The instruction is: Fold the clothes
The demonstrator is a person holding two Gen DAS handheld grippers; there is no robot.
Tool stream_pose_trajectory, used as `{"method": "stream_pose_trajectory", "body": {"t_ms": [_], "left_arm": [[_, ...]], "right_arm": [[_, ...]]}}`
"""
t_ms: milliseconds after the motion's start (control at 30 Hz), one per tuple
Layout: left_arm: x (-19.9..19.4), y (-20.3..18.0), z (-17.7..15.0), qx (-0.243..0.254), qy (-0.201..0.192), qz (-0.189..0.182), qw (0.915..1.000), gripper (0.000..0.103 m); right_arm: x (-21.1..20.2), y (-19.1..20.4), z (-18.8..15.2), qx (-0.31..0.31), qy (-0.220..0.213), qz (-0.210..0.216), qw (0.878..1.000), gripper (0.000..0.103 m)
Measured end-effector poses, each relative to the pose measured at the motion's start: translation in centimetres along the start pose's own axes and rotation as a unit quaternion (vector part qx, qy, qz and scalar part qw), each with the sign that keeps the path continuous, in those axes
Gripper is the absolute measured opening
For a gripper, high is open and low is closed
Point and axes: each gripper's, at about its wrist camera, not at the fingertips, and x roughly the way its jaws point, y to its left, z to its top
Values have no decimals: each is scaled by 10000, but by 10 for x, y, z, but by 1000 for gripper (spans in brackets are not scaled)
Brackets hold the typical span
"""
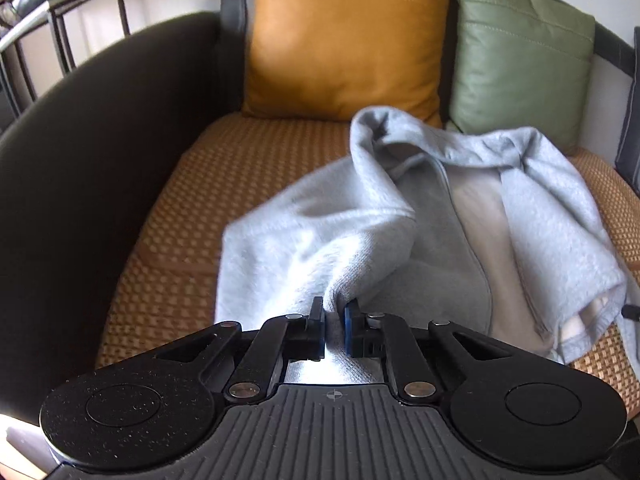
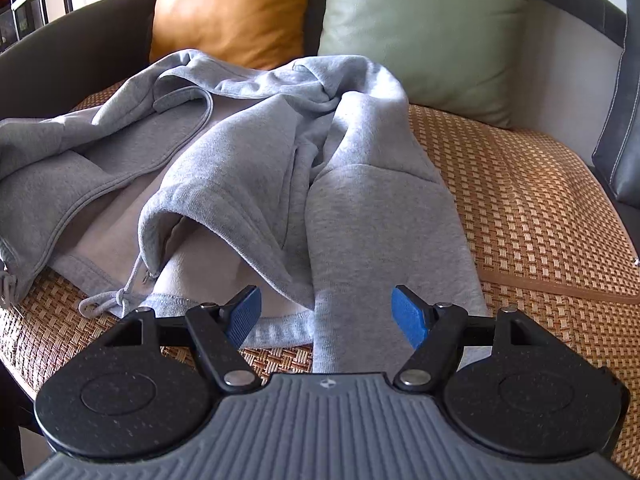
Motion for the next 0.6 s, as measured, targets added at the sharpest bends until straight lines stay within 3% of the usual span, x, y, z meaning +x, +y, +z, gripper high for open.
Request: {"method": "stream_pose_trajectory", "body": {"t_ms": [133,267,400,600], "left_arm": [[-18,25,37,-202,-450,469,9977,3],[-15,63,70,-525,-671,1211,9890,3],[10,102,90,-785,-631,2052,9735,3],[69,134,79,-1140,-230,2570,9594,4]], "right_arm": [[-1,-1,-1,-29,24,-35,10000,76],[-2,-6,-1,37,39,-68,10000,76],[-2,-11,-3,98,92,-112,9998,76],[2,-14,-4,109,194,-215,9995,76]]}}
